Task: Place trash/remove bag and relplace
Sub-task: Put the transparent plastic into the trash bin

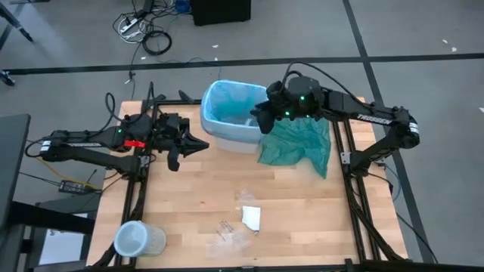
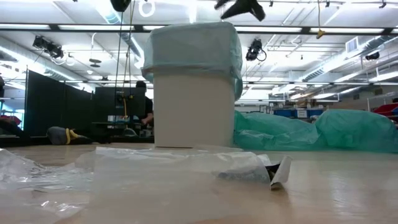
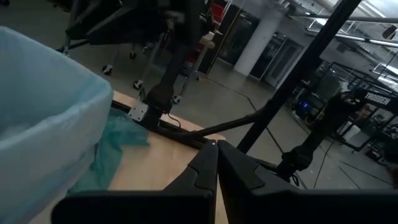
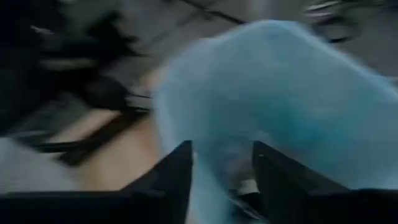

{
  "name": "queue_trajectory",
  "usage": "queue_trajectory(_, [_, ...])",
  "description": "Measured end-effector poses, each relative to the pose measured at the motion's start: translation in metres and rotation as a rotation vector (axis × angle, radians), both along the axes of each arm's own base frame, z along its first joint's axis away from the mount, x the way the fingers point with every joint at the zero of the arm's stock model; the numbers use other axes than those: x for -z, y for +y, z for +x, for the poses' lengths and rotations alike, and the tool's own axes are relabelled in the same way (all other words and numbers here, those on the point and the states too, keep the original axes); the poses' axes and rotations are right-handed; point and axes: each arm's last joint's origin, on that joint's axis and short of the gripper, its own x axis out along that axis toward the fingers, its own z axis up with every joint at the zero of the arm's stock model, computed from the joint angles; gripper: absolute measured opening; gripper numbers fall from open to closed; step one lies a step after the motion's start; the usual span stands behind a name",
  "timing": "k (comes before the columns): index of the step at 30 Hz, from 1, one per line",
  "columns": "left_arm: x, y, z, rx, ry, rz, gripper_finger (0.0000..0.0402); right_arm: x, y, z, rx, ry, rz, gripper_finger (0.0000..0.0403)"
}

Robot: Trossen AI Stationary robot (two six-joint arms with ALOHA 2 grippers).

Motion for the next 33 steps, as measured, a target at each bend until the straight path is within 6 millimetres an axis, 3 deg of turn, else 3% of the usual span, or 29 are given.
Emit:
queue_trajectory(3, [0.003, 0.000, 0.000, 0.001, 0.036, 0.000, 0.0021, -0.005, 0.016, 0.004, -0.194, -0.077, 0.108, 0.0198])
queue_trajectory(6, [0.007, -0.001, 0.000, 0.005, 0.071, 0.000, 0.0021, 0.009, 0.055, 0.012, -0.375, 0.003, 0.192, 0.0206])
queue_trajectory(9, [0.008, -0.001, -0.001, 0.004, 0.086, -0.001, 0.0021, 0.049, 0.099, 0.019, -0.452, 0.224, 0.222, 0.0195])
queue_trajectory(13, [0.009, -0.001, -0.001, -0.005, 0.091, 0.001, 0.0021, 0.096, 0.154, 0.030, -0.504, 0.393, 0.205, 0.0186])
queue_trajectory(16, [0.009, 0.000, -0.001, -0.023, 0.093, 0.002, 0.0021, 0.138, 0.181, 0.043, -0.476, 0.523, 0.168, 0.0186])
queue_trajectory(19, [0.009, 0.000, -0.001, -0.034, 0.094, 0.003, 0.0021, 0.162, 0.186, 0.055, -0.424, 0.562, 0.175, 0.0189])
queue_trajectory(23, [0.009, 0.001, 0.000, -0.044, 0.093, 0.004, 0.0021, 0.160, 0.173, 0.067, -0.429, 0.505, 0.176, 0.0188])
queue_trajectory(27, [0.009, 0.001, -0.001, -0.046, 0.094, 0.004, 0.0021, 0.164, 0.154, 0.067, -0.359, 0.559, 0.110, 0.0178])
queue_trajectory(33, [0.011, 0.000, -0.001, -0.045, 0.109, 0.006, 0.0021, 0.195, 0.153, 0.079, -0.351, 0.658, 0.103, 0.0170])
